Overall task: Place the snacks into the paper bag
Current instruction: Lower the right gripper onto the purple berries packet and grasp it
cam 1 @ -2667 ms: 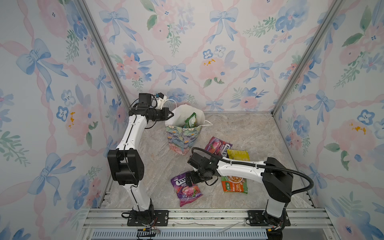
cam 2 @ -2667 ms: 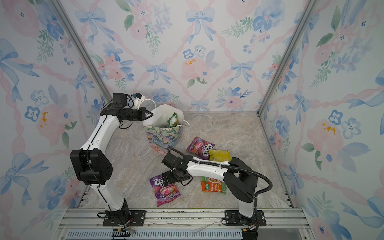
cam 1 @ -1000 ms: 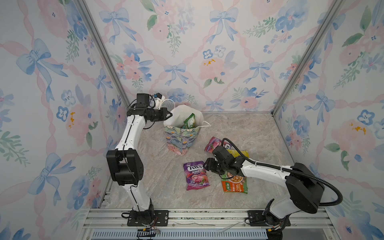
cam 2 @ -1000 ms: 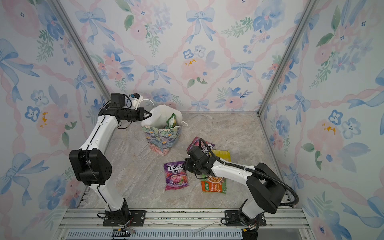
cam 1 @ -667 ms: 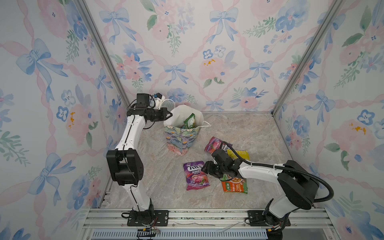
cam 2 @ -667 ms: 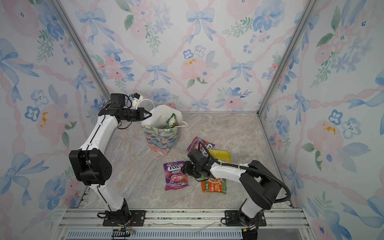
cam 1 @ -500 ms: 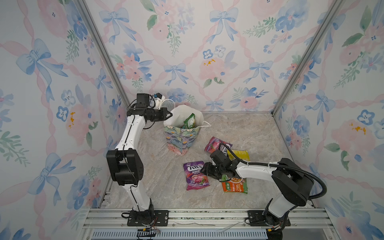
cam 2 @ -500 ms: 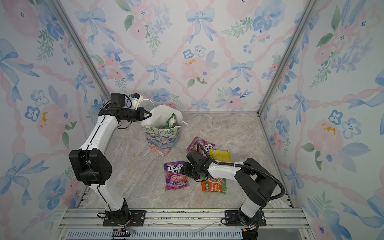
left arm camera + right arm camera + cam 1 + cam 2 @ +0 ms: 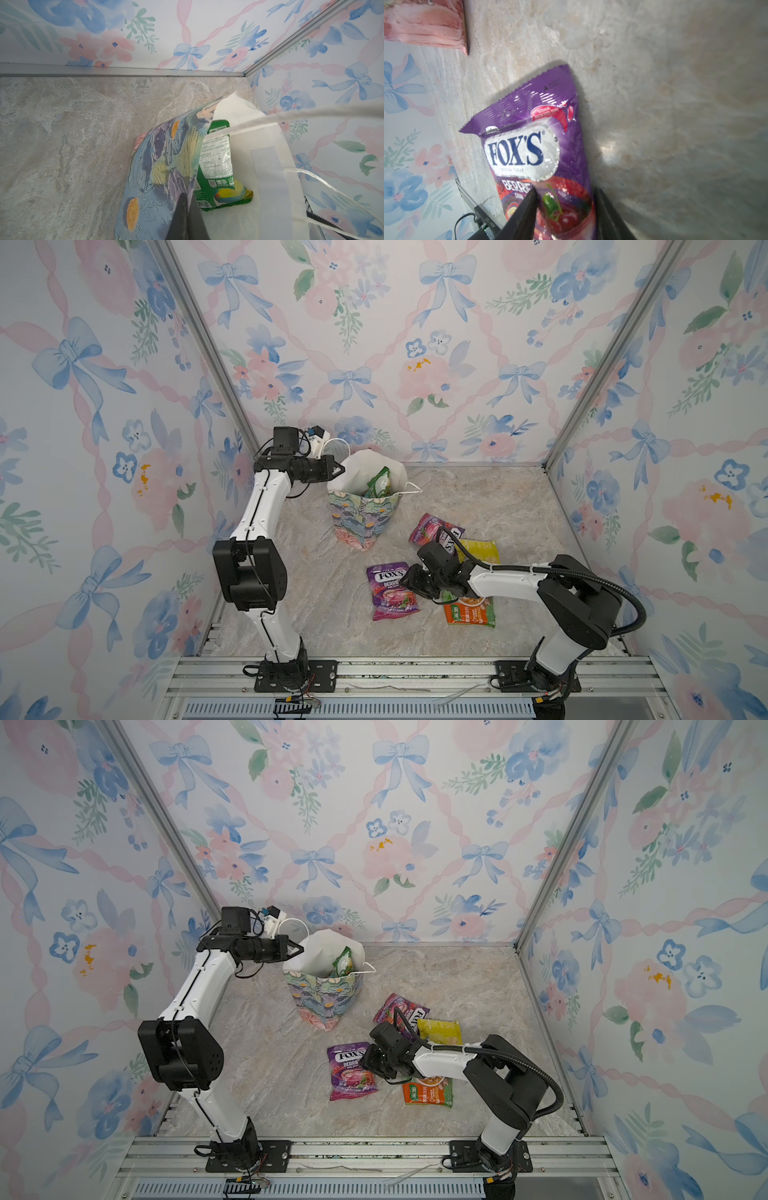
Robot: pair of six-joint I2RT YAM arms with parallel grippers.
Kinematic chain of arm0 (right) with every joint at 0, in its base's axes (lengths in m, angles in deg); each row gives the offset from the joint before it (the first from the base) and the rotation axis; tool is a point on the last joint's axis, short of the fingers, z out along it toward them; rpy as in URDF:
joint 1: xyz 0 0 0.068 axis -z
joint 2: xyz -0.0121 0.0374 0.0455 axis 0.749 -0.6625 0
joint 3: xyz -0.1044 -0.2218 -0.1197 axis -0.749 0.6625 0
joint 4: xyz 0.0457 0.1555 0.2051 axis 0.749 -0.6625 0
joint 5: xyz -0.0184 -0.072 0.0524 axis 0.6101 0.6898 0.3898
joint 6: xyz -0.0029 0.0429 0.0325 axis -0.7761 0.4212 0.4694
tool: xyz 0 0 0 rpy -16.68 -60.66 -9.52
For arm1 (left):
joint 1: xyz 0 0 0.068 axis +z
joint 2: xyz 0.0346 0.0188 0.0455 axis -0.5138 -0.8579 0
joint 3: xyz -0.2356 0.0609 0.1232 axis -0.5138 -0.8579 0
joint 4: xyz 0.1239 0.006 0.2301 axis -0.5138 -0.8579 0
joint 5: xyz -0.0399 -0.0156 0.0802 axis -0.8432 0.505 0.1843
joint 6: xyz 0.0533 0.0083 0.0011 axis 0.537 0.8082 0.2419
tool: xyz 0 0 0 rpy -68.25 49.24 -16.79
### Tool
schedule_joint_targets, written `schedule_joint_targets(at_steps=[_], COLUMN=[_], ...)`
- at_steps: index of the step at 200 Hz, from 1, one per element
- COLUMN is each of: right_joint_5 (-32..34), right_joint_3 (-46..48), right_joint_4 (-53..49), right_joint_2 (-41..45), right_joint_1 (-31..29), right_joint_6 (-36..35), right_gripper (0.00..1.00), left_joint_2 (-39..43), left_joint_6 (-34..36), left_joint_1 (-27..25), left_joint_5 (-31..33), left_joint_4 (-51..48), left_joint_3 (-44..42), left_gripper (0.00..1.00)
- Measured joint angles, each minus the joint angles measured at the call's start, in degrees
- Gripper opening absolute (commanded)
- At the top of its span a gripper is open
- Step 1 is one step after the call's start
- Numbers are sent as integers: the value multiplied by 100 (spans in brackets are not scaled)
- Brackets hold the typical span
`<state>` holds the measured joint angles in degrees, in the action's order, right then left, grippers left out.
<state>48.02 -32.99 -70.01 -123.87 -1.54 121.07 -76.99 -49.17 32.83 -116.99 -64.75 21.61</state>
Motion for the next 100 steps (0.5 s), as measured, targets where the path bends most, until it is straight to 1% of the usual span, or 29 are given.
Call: schedule_joint_targets(at_steps=[14,39,72,100], right_joint_5=[24,63,66,129], right_joint_3=[17,33,35,37], right_joint_4=[11,63,192,138], right_joint_2=[-9,-15,20,138], right_joint_1=[0,0,0,22], right_joint_6=[37,107,153,109], right_gripper=[36,22,0,0], left_joint_2=[0,0,0,0], left_joint_6=[0,0,0,0], left_joint_1=[0,0,0,0], left_joint_5=[0,0,0,0], left_joint_4=[0,0,0,0], left_joint_3=[0,0,0,0], left_gripper=[0,0,0,0])
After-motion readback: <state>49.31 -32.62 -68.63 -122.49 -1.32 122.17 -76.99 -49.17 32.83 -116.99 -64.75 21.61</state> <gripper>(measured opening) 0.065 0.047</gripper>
